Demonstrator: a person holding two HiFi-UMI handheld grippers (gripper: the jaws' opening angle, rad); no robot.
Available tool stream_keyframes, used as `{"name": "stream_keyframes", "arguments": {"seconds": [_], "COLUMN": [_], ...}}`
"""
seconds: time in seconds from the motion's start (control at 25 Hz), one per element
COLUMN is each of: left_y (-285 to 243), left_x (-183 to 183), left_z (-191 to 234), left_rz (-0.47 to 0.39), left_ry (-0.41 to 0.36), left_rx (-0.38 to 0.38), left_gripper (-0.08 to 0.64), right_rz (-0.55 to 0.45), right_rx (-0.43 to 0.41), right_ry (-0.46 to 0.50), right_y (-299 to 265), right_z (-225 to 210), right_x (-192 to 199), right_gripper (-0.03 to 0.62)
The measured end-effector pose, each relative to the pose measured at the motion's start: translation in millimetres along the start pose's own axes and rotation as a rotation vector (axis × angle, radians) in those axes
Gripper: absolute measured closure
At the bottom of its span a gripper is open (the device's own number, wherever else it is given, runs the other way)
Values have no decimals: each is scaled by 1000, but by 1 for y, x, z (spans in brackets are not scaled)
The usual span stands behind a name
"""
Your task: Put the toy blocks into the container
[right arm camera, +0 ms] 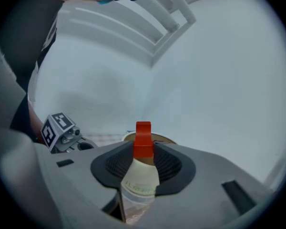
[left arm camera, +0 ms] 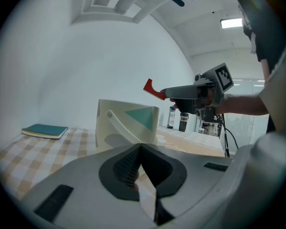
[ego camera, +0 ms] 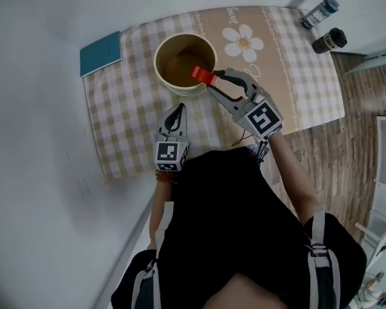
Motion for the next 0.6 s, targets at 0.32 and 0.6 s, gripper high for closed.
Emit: {"name": "stream_keyframes", "arguments": {"seconds": [0.32,0.6], "left_y": [6,6], "left_x": [-7,-9], "left_z": [6,7], "left_rz": [-16,-22], "left_ry": [2,4], "left_rx": [-21,-26], "left_gripper": [569,569], "right_rz": [103,118], "right_rx": [25,24], "right_ry": [25,11], "right_y": [-44,-52], "right_z": [-27,-29], "right_x": [6,8], "right_gripper": [456,456]}}
Point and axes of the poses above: the fingertips, and each gripper's own axes: y backward along the fingers, z to its left, x out of its underside, the point moved 3 cm from there along y, backward along the fingers, and after that the axes turned 12 degrees about y, right-handed, at the moved point
